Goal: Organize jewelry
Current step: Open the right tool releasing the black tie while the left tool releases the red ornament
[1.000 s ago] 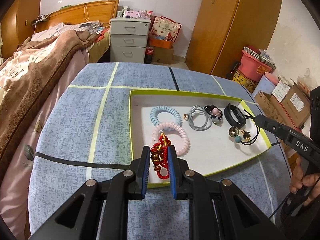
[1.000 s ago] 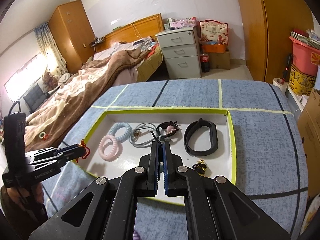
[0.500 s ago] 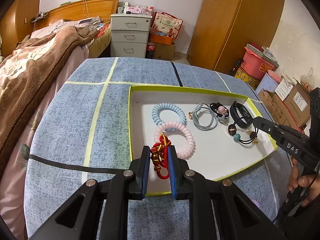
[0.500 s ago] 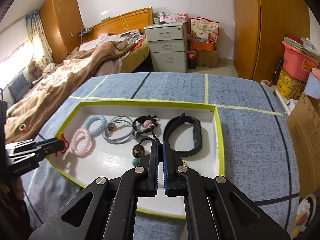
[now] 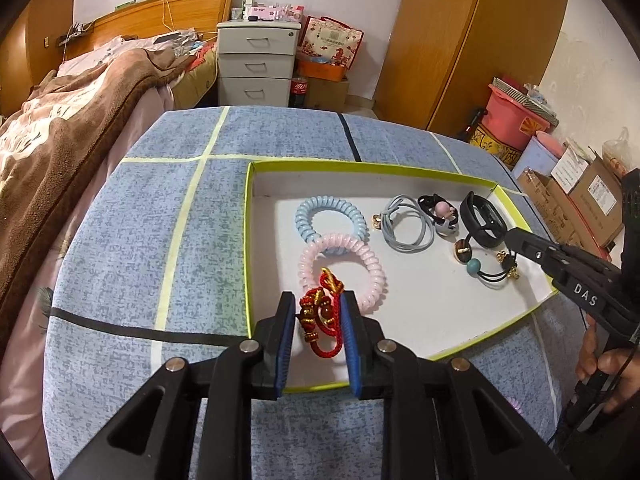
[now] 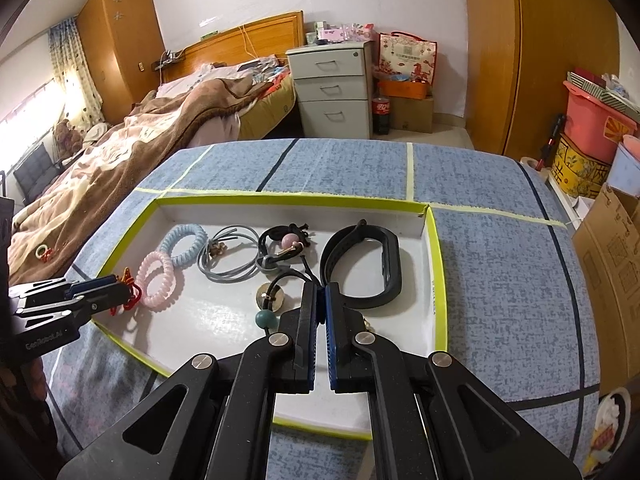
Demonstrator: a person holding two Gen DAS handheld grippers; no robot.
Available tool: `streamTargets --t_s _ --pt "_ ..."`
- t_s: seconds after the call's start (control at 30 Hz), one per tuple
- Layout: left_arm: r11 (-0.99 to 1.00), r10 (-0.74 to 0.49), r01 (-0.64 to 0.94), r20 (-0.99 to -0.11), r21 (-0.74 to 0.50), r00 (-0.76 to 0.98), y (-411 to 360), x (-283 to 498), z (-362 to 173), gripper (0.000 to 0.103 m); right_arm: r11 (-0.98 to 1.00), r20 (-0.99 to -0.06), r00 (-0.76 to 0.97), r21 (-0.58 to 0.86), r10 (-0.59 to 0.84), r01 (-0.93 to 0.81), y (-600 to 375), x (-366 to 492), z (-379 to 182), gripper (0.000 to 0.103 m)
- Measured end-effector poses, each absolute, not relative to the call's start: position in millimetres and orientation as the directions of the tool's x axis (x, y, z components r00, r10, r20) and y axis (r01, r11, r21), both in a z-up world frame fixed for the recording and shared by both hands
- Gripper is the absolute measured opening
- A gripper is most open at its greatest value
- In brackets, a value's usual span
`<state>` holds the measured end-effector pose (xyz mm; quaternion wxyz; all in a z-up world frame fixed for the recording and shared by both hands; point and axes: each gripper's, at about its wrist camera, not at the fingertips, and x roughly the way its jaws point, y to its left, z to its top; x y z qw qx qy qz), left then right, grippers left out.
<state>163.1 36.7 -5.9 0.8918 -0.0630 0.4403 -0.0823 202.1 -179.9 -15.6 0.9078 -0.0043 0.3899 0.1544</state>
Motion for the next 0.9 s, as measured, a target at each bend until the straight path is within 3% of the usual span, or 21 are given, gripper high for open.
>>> streamTargets --t_s 0.23,0.33,0.63,0.73,0.77,0.8,0.9 --pt "0.976 -0.214 0.103 -0.773 -0.191 0.597 34.7 162.6 -6.7 0.033 0.956 -0.713 0.65 0.101 0.263 -0.275 -181.2 202.4 -15.6 0.005" --pt "0.975 -0.218 0.106 -0.772 -0.194 0.597 34.4 161.4 -7.0 0.035 0.956 -0.71 0.653 0.1 0.263 -0.276 -181.5 201.8 -14.8 0.012" --pt "0.973 -0.226 0.108 -0.762 -0.203 0.606 34.5 155.5 -3.9 0.042 0.958 -0.709 0.658 0.093 0.254 -0.271 -181.7 197.9 -13.1 0.015" --pt "0.974 -0.223 0.108 -0.757 -0.2 0.614 34.5 152.0 -0.7 0.044 0.956 -0.702 0.661 0.099 0.263 -0.275 -182.7 192.4 -10.8 0.023" --pt "0.974 -0.223 0.108 -0.753 -0.199 0.619 34.5 149.9 0.9 0.045 0.956 -0.7 0.663 0.101 0.266 -0.277 -182.8 190.8 -9.8 0.035" --pt "0.973 -0.225 0.109 -0.749 -0.202 0.623 34.8 147.8 2.4 0.045 0.954 -0.695 0.665 0.105 0.273 -0.282 -183.3 188.0 -8.0 0.039" --pt "0.972 -0.231 0.113 -0.737 -0.207 0.635 34.4 141.2 7.4 0.045 0.951 -0.687 0.67 0.108 0.281 -0.289 -183.7 181.3 -4.6 0.039"
